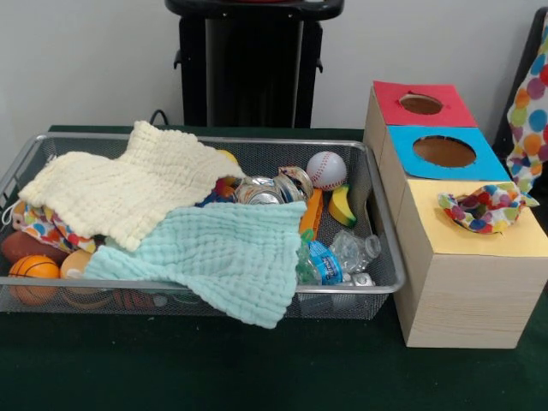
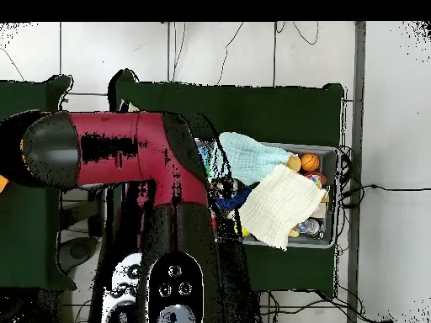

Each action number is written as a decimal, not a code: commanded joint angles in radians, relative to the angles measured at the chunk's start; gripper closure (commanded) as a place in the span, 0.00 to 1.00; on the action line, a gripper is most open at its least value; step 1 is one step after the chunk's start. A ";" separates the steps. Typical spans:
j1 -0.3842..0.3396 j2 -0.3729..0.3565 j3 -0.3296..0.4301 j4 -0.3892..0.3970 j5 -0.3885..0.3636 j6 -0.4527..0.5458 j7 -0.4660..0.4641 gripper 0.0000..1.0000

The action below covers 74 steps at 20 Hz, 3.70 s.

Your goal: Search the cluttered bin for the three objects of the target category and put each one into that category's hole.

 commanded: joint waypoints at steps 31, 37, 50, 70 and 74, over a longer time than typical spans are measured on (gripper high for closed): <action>-0.073 0.161 0.060 0.221 -0.023 -0.256 0.064 1.00; -0.114 0.213 0.089 0.174 -0.034 -0.271 0.014 1.00; -0.062 0.254 0.066 0.092 -0.026 -0.248 0.107 1.00; -0.149 0.216 0.054 0.168 -0.086 -0.229 -0.074 1.00; -0.189 0.183 0.074 0.203 -0.097 -0.217 -0.118 1.00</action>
